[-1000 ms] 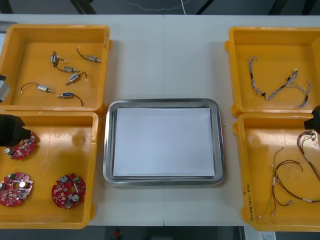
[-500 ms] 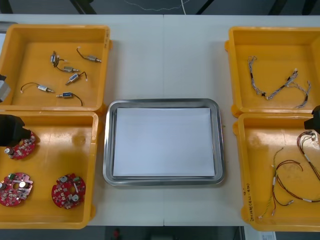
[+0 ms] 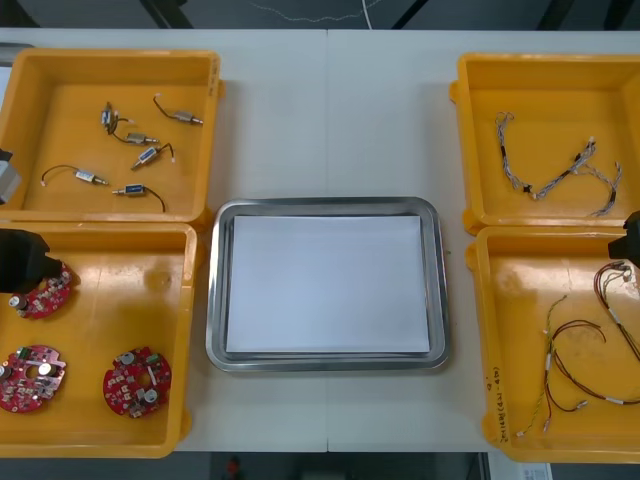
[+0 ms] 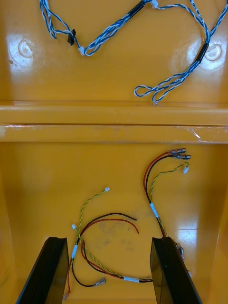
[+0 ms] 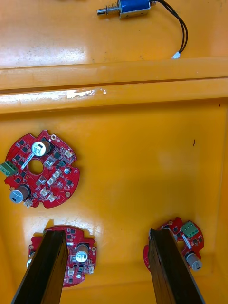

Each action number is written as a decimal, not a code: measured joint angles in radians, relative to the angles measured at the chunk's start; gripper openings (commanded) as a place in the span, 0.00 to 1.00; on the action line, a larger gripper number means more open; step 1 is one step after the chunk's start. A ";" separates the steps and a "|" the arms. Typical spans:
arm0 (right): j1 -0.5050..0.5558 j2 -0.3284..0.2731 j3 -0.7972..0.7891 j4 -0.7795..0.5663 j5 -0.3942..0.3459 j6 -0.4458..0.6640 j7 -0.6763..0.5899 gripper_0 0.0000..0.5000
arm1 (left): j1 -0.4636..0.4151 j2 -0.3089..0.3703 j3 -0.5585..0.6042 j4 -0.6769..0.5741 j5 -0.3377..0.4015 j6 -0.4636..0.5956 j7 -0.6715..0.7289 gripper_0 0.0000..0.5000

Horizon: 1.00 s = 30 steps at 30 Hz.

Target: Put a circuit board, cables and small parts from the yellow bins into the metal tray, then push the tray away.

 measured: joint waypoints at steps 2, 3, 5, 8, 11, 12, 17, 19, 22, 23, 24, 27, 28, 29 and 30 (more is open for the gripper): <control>0.000 0.000 0.000 0.000 0.000 0.000 0.000 1.00 | 0.000 0.000 0.000 0.000 0.000 0.000 0.000 1.00; 0.000 0.000 0.000 0.000 0.000 0.000 0.000 1.00 | 0.000 0.000 0.000 0.000 0.000 0.000 0.000 1.00; 0.000 0.000 0.000 0.000 0.000 0.000 0.000 1.00 | 0.000 0.000 0.000 0.000 0.000 0.000 0.000 1.00; 0.000 0.000 0.000 0.000 0.000 0.000 0.000 1.00 | 0.000 0.000 0.000 0.000 0.000 0.000 0.000 1.00; 0.000 0.000 0.000 0.000 0.000 0.000 0.000 1.00 | 0.000 0.000 0.000 0.000 0.000 0.000 0.000 1.00; 0.000 0.000 0.000 0.000 0.000 0.000 0.000 1.00 | 0.000 0.000 0.000 0.000 0.000 0.000 0.000 1.00; 0.000 0.000 0.000 0.000 0.000 0.000 0.000 1.00 | 0.000 0.000 0.000 0.000 0.000 0.000 0.000 1.00; 0.000 0.000 0.000 0.000 0.000 0.000 0.000 1.00 | 0.000 0.000 0.000 0.000 0.000 0.000 0.000 1.00; 0.000 0.000 0.000 0.000 0.000 0.000 0.000 1.00 | 0.000 0.000 0.000 0.000 0.000 0.000 0.000 1.00; 0.000 0.000 0.000 0.000 0.000 0.000 0.000 1.00 | 0.000 0.000 0.000 0.000 0.000 0.000 0.000 1.00; 0.000 0.000 0.000 0.000 0.000 0.000 0.000 1.00 | 0.000 0.000 0.000 0.000 0.000 0.000 0.000 1.00; 0.000 0.000 0.000 0.000 0.000 0.000 0.000 1.00 | 0.000 0.000 0.000 0.000 0.000 0.000 0.000 1.00; 0.000 0.000 0.000 0.000 0.000 0.000 0.000 1.00 | 0.000 0.000 0.000 0.000 0.000 0.000 0.000 1.00; 0.000 0.000 0.000 0.000 0.000 0.000 0.000 1.00 | 0.000 0.000 0.000 0.000 0.000 0.000 0.000 1.00; 0.000 0.000 0.000 0.000 0.000 0.000 0.000 1.00 | 0.000 0.000 0.000 0.000 0.000 0.000 0.000 1.00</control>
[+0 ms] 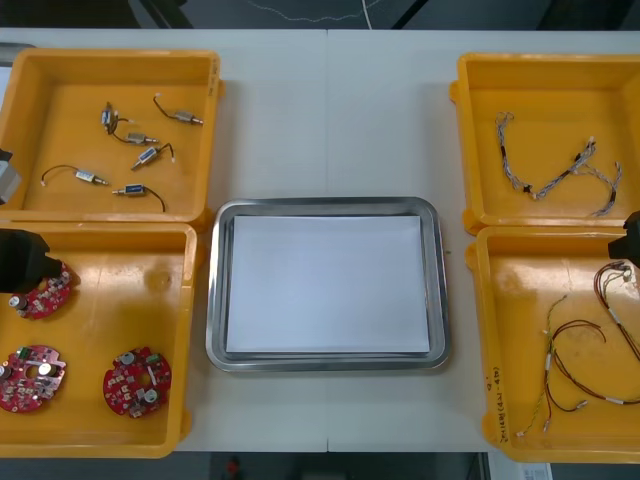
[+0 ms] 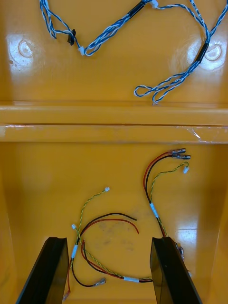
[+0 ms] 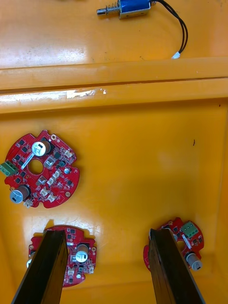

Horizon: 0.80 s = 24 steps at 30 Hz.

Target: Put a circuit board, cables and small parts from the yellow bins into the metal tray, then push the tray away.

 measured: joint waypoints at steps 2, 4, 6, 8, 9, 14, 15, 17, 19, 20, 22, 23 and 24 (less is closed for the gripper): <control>0.000 0.000 0.000 0.000 0.000 0.000 0.000 1.00 | 0.000 0.000 0.000 0.000 0.000 0.000 0.000 1.00; 0.000 0.000 0.000 0.000 0.000 0.000 0.000 1.00 | 0.000 0.000 0.000 0.000 0.000 0.000 0.000 1.00; 0.000 0.000 0.000 0.000 0.000 0.000 0.000 1.00 | 0.000 0.000 0.000 0.000 0.000 0.000 0.000 1.00; 0.000 0.000 0.000 0.000 0.000 0.000 0.000 1.00 | 0.000 0.000 0.000 0.000 0.000 0.000 0.000 1.00; 0.000 0.000 0.000 0.000 0.000 0.000 0.000 1.00 | 0.000 0.000 0.000 0.000 0.000 0.000 0.000 1.00; 0.000 0.000 0.000 0.000 0.000 0.000 0.000 1.00 | 0.000 0.000 0.000 0.000 0.000 0.000 0.000 1.00; 0.000 0.000 0.000 0.000 0.000 0.000 0.000 1.00 | 0.000 0.000 0.000 0.000 0.000 0.000 0.000 1.00; 0.000 0.000 0.000 0.000 0.000 0.000 0.000 1.00 | 0.000 0.000 0.000 0.000 0.000 0.000 0.000 1.00; 0.000 0.000 0.000 0.000 0.000 0.000 0.000 1.00 | 0.000 0.000 0.000 0.000 0.000 0.000 0.000 1.00; 0.000 0.000 0.000 0.000 0.000 0.000 0.000 1.00 | 0.000 0.000 0.000 0.000 0.000 0.000 0.000 1.00; 0.000 0.000 0.000 0.000 0.000 0.000 0.000 1.00 | 0.000 0.000 0.000 0.000 0.000 0.000 0.000 1.00; 0.000 0.000 0.000 0.000 0.000 0.000 0.000 1.00 | 0.000 0.000 0.000 0.000 0.000 0.000 0.000 1.00; 0.000 0.000 0.000 0.000 0.000 0.000 0.000 1.00 | 0.000 0.000 0.000 0.000 0.000 0.000 0.000 1.00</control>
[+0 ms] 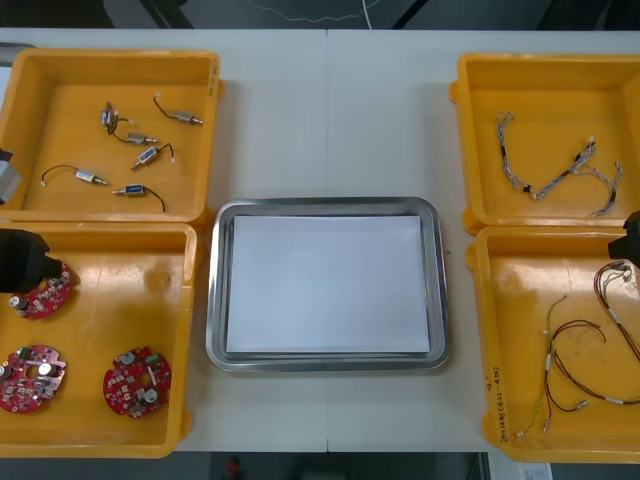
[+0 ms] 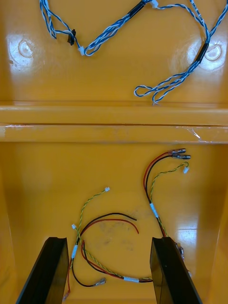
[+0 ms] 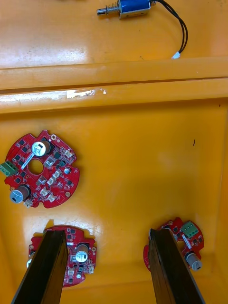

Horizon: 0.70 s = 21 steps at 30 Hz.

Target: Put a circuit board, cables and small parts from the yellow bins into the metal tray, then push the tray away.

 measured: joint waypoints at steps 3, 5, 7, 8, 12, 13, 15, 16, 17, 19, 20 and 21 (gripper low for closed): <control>0.000 0.000 0.000 0.000 0.000 0.000 0.000 1.00 | 0.000 0.000 0.000 0.000 0.000 0.000 0.000 1.00; 0.000 0.000 0.000 0.000 0.000 0.000 0.000 1.00 | 0.000 0.000 0.000 0.000 0.000 0.000 0.000 1.00; 0.000 0.000 0.000 0.000 0.000 0.000 0.000 1.00 | 0.000 0.000 0.000 0.000 0.000 0.000 0.000 1.00; 0.000 0.000 0.000 0.000 0.000 0.000 0.000 1.00 | 0.000 0.000 0.000 0.000 0.000 0.000 0.000 1.00; 0.000 0.000 0.000 0.000 0.000 0.000 0.000 1.00 | 0.000 0.000 0.000 0.000 0.000 0.000 0.000 1.00; 0.000 0.000 0.000 0.000 0.000 0.000 0.000 1.00 | 0.000 0.000 0.000 0.000 0.000 0.000 0.000 1.00; 0.000 0.000 0.000 0.000 0.000 0.000 0.000 1.00 | 0.000 0.000 0.000 0.000 0.000 0.000 0.000 1.00; 0.000 0.000 0.000 0.000 0.000 0.000 0.000 1.00 | 0.000 0.000 0.000 0.000 0.000 0.000 0.000 1.00; 0.000 0.000 0.000 0.000 0.000 0.000 0.000 1.00 | 0.000 0.000 0.000 0.000 0.000 0.000 0.000 1.00; 0.000 0.000 0.000 0.000 0.000 0.000 0.000 1.00 | 0.000 0.000 0.000 0.000 0.000 0.000 0.000 1.00; 0.000 0.000 0.000 0.000 0.000 0.000 0.000 1.00 | 0.000 0.000 0.000 0.000 0.000 0.000 0.000 1.00; 0.000 0.000 0.000 0.000 0.000 0.000 0.000 1.00 | 0.000 0.000 0.000 0.000 0.000 0.000 0.000 1.00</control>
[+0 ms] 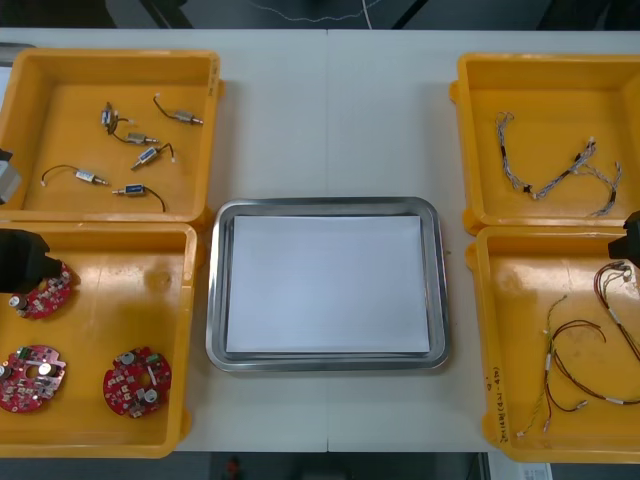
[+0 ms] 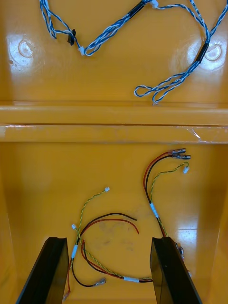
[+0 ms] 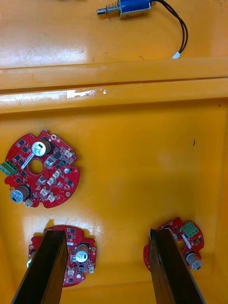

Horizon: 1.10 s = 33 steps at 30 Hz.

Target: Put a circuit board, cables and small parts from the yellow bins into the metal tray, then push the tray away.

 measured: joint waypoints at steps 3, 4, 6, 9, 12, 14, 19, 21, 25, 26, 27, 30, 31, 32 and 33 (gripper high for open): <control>0.000 0.000 0.000 0.000 0.000 0.000 0.000 1.00 | 0.000 0.000 0.000 0.000 0.000 0.000 0.000 1.00; 0.000 0.000 0.000 0.000 0.000 0.000 0.000 1.00 | 0.000 -0.001 0.000 0.000 0.000 0.000 0.000 1.00; 0.000 0.000 0.000 0.000 0.000 0.000 0.000 1.00 | 0.000 -0.012 -0.001 0.004 0.000 0.000 0.000 1.00; 0.000 0.000 -0.008 0.000 -0.007 0.000 0.000 1.00 | 0.000 -0.030 -0.001 0.004 0.000 0.000 0.000 1.00; 0.003 0.000 -0.015 0.000 -0.016 0.000 0.000 1.00 | 0.000 -0.032 -0.002 0.004 0.000 0.000 0.000 1.00; 0.008 0.000 -0.019 0.000 -0.022 0.000 0.000 1.00 | 0.000 -0.032 -0.002 0.004 0.000 0.000 0.000 1.00; 0.037 0.000 -0.034 0.000 -0.044 0.000 0.017 1.00 | 0.003 -0.032 -0.002 0.004 0.000 0.000 0.000 1.00; 0.054 0.000 -0.044 0.000 -0.052 0.000 0.025 1.00 | 0.011 -0.031 -0.003 0.004 0.001 0.000 0.000 1.00; 0.083 -0.006 -0.063 0.000 -0.068 0.000 0.026 1.00 | 0.044 -0.017 -0.017 0.004 0.002 0.000 0.000 1.00; 0.090 -0.009 -0.066 0.000 -0.071 0.000 0.028 1.00 | 0.054 -0.012 -0.022 0.004 0.002 0.000 0.000 1.00; 0.097 -0.014 -0.068 0.000 -0.075 0.000 0.034 1.00 | 0.064 -0.007 -0.028 0.004 0.002 0.000 0.000 1.00; 0.121 -0.035 -0.070 0.000 -0.088 0.000 0.086 1.00 | 0.094 0.010 -0.044 0.004 0.002 0.000 0.000 1.00; 0.131 -0.044 -0.070 0.000 -0.092 0.000 0.107 1.00 | 0.104 0.016 -0.049 0.004 0.002 0.000 0.000 1.00; 0.142 -0.052 -0.071 0.000 -0.096 0.000 0.125 1.00 | 0.114 0.021 -0.052 0.004 0.002 0.000 0.000 1.00; 0.153 -0.061 -0.072 0.000 -0.099 0.000 0.142 1.00 | 0.122 0.026 -0.056 0.004 0.002 0.000 0.000 1.00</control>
